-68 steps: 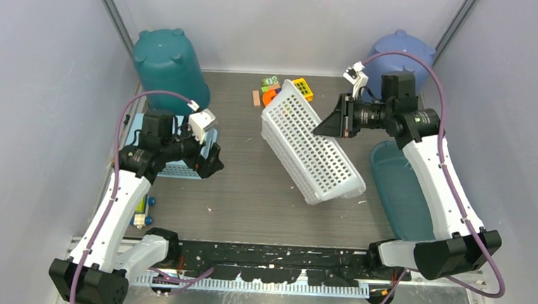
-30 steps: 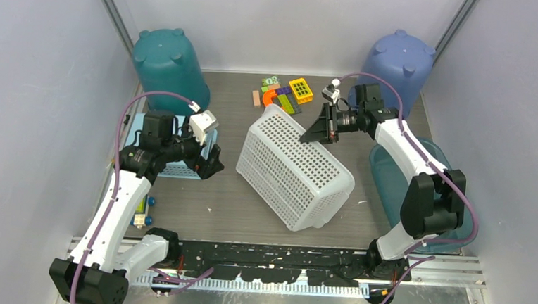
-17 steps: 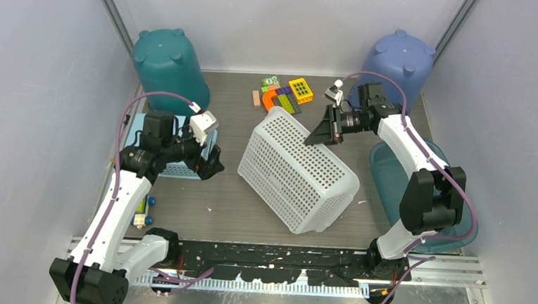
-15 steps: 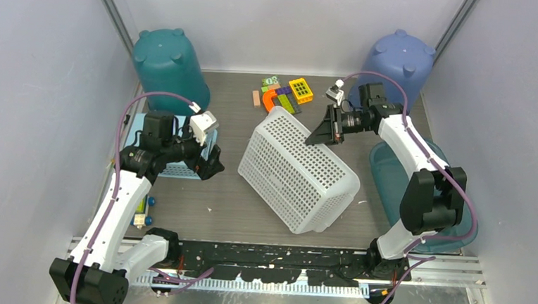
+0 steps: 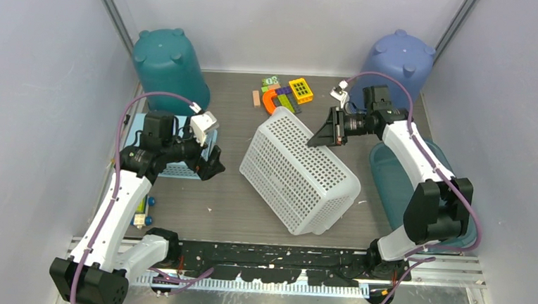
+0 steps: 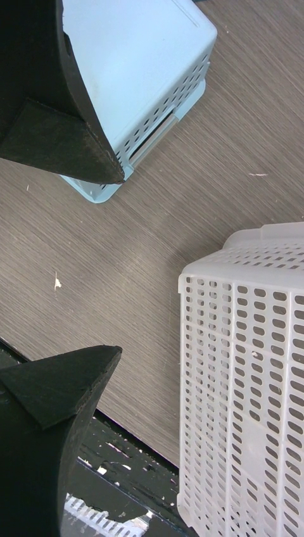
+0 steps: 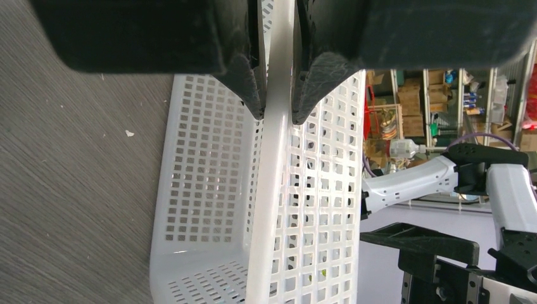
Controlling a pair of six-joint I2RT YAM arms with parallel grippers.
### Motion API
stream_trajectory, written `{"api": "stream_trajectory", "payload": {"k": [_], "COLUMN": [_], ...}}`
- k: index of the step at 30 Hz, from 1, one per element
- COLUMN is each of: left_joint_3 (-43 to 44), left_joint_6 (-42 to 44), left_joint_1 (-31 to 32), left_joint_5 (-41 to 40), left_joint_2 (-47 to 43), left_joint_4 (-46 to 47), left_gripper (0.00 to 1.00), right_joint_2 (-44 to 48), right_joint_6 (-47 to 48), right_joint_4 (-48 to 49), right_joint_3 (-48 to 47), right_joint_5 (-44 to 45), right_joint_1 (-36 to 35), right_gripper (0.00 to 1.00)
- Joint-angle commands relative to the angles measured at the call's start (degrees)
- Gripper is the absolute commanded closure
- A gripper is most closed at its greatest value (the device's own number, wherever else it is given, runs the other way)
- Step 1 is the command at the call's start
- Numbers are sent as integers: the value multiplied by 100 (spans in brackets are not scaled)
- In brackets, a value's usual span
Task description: Turn the large container upside down
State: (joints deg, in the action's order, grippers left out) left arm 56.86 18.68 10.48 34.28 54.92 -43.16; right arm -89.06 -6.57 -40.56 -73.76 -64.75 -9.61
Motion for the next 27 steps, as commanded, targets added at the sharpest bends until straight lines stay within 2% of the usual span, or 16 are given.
{"api": "stream_trajectory", "payload": {"k": [1,8,12,21,27], "left_joint_3": [1,-1,-11,-52,-70], "left_joint_6": [108,174,242,328,352], "left_joint_1": [-1,-1,-2,-2,-2], "left_joint_5": [170,393,546,669,712], "left_joint_2": [-39,-112,-151,-204,-202], "left_joint_4": [128,56,-8,-43,-39], "left_gripper": [0,0,0,0,0], "right_joint_2": [135,268,303,405,458], "right_joint_6": [564,568,485,358,379], "right_joint_4": [248,366,490,749,768], "right_joint_3": [174,310,398,580,607], "right_joint_5": [940,965,958,896,843], "right_joint_1": [-7,-6,-6,-9,-5], "right_gripper": [99,98,89,81,72]}}
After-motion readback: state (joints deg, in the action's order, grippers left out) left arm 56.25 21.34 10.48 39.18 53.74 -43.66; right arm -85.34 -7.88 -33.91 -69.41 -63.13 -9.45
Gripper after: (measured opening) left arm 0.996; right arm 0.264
